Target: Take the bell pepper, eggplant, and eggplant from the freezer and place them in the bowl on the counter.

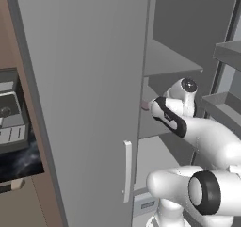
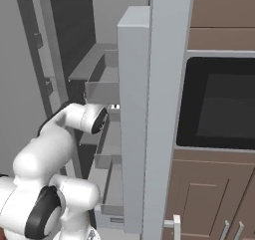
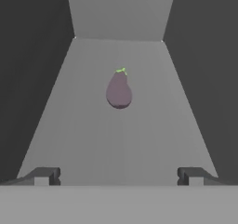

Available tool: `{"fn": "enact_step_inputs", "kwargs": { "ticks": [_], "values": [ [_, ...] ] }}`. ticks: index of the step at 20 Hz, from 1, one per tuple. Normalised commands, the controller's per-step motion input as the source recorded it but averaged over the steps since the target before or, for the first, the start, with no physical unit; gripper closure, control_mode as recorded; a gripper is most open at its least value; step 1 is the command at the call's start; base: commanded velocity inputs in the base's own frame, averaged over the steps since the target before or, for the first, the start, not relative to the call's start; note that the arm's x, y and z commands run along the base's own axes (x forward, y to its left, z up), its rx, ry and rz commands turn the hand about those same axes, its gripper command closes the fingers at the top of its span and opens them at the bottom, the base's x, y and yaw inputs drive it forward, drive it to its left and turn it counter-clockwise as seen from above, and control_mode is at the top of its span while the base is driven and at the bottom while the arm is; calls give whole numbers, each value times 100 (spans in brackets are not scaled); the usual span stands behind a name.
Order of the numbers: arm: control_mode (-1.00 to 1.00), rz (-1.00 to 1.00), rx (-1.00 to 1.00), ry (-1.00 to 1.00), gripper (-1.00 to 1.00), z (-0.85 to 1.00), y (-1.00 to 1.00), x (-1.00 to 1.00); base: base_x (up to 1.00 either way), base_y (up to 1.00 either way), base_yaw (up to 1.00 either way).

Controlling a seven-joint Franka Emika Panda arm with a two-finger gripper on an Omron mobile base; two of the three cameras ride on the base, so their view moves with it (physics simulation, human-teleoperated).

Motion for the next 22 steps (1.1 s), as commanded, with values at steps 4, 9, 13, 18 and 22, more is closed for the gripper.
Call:
{"fn": "enact_step_inputs", "kwargs": {
  "ticks": [4,9,13,18,22],
  "values": [
    [-100,1,0,0,-100,-18,-1,30,0,0,0],
    [-100,2,0,0,-100,-11,-6,27,0,0,0],
    [-100,5,0,0,-100,-10,0,34,0,0,0],
    [-100,5,0,0,-100,-11,0,28,0,0,0],
    [-100,2,0,0,-100,-22,0,18,0,0,0]
  ]
}}
